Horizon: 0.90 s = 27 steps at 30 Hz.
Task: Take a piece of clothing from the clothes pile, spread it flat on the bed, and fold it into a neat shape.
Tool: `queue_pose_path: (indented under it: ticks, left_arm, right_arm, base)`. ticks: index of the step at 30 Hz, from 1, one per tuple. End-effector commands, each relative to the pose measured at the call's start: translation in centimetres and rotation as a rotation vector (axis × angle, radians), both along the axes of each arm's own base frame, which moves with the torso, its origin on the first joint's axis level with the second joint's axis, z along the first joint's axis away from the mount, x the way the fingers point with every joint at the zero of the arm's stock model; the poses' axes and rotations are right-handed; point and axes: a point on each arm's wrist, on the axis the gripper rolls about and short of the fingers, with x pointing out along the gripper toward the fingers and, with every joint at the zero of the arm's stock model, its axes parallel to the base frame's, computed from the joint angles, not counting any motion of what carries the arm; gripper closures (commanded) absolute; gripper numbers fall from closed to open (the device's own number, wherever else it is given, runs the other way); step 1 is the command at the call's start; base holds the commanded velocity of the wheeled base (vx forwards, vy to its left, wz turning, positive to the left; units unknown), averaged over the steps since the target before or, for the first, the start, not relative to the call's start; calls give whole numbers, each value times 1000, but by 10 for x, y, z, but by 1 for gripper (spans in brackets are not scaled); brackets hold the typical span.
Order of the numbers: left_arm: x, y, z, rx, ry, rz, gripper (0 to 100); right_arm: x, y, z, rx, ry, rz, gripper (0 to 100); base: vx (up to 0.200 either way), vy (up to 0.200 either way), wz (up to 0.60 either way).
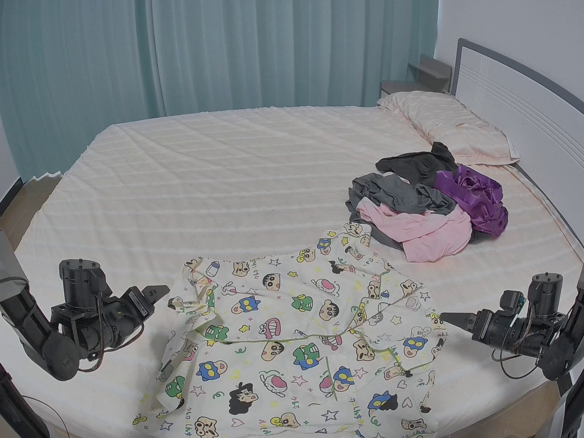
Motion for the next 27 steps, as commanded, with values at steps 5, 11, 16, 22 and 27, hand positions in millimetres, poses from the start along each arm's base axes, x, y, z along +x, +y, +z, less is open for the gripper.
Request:
queue_pose_path:
  ticks: [5, 11, 16, 22, 27]
  left_arm:
    - [42, -19, -18, -31, 15, -52, 0]
    - [53, -47, -25, -120, 45, -73, 0]
    - [53, -55, -25, -135, 65, -75, 0]
    - [58, -55, -32, -115, 75, -48, 0]
    - [74, -55, -42, -76, 59, 22, 0]
  right_arm:
    - [-1, 2, -1, 0, 4, 10, 0]
    - [0, 2, -3, -1, 16, 10, 0]
    - [0, 2, -3, -1, 16, 10, 0]
    - [0, 2, -3, -1, 18, 10, 0]
    - [-1, 2, -4, -1, 21, 10, 0]
  base:
    - [0, 0, 0]
    - [0, 0, 0]
    - [0, 0, 0]
    - [0, 0, 0]
    - [0, 0, 0]
